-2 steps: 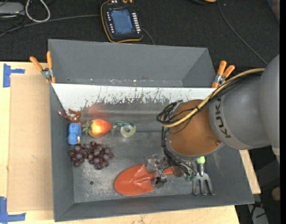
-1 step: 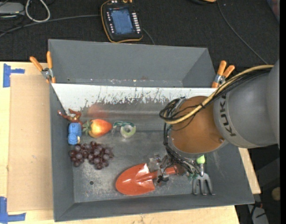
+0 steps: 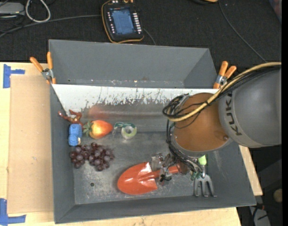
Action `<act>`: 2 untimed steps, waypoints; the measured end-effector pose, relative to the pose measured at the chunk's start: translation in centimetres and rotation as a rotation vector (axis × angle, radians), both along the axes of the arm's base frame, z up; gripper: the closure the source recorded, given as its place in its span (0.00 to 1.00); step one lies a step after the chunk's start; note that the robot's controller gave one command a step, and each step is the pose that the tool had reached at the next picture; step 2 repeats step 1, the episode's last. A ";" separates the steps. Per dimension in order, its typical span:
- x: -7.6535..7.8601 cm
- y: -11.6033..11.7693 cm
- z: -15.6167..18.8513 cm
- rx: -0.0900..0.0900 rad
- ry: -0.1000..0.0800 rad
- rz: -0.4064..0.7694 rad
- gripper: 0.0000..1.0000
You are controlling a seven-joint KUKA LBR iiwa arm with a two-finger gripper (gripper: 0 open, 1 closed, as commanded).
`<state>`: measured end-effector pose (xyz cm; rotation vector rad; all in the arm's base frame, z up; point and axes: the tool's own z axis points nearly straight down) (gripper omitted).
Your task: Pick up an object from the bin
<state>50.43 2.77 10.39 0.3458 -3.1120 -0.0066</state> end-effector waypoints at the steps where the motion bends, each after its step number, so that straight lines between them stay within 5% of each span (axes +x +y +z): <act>1: -0.1 0.0 1.1 0.000 0.004 0.000 1.00; 2: -0.1 0.0 1.1 0.000 0.004 0.000 1.00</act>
Offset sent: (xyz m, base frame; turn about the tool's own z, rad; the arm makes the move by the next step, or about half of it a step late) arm -0.0010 0.0003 0.0738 0.0000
